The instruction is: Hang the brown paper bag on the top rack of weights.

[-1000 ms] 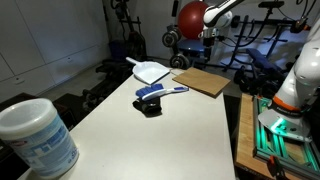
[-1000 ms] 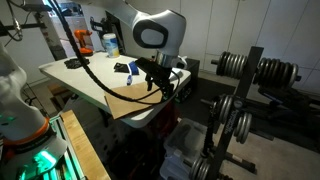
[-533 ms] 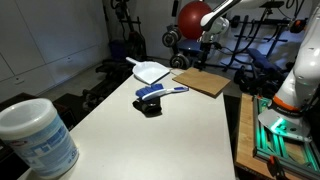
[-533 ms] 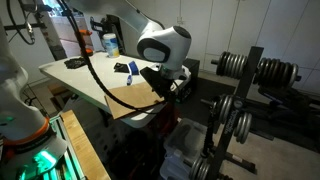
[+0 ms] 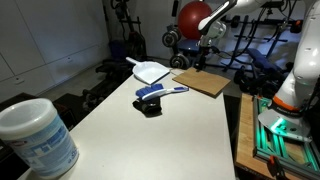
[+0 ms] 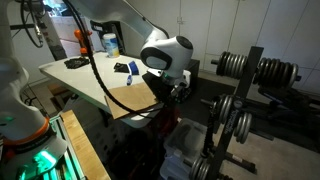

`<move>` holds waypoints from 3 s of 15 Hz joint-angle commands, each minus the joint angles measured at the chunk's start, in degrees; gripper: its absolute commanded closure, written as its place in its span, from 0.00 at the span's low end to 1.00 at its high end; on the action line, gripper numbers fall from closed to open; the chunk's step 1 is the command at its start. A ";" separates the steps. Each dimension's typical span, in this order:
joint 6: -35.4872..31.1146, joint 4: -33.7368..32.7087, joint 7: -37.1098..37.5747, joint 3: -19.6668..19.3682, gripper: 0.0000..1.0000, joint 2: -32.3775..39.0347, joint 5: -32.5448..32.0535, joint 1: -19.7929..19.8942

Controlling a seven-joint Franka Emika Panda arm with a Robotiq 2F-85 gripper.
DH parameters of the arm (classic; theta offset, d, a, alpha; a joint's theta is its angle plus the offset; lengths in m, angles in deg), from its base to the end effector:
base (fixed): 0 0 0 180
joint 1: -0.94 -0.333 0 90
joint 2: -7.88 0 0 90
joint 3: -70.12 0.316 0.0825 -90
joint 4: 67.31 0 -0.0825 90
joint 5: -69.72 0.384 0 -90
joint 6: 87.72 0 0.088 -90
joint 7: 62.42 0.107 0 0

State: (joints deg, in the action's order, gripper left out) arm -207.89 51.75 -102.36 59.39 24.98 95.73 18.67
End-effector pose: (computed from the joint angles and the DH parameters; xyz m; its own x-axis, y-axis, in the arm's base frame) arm 0.4994 -0.2455 0.2689 0.9957 -0.0703 -0.0610 -0.0885 -0.9189 -0.3845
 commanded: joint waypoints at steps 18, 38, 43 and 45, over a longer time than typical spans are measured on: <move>-1.06 -1.43 -3.77 3.07 0.35 3.13 3.79 2.09; -10.79 2.99 -8.27 0.78 0.96 -7.58 1.08 3.64; -19.33 7.34 -15.93 -0.44 0.97 -15.22 3.45 2.92; -22.70 8.82 -18.33 -0.94 0.96 -17.53 4.75 2.35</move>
State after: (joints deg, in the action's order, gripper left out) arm -225.78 55.89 -116.21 59.44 12.20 98.24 22.11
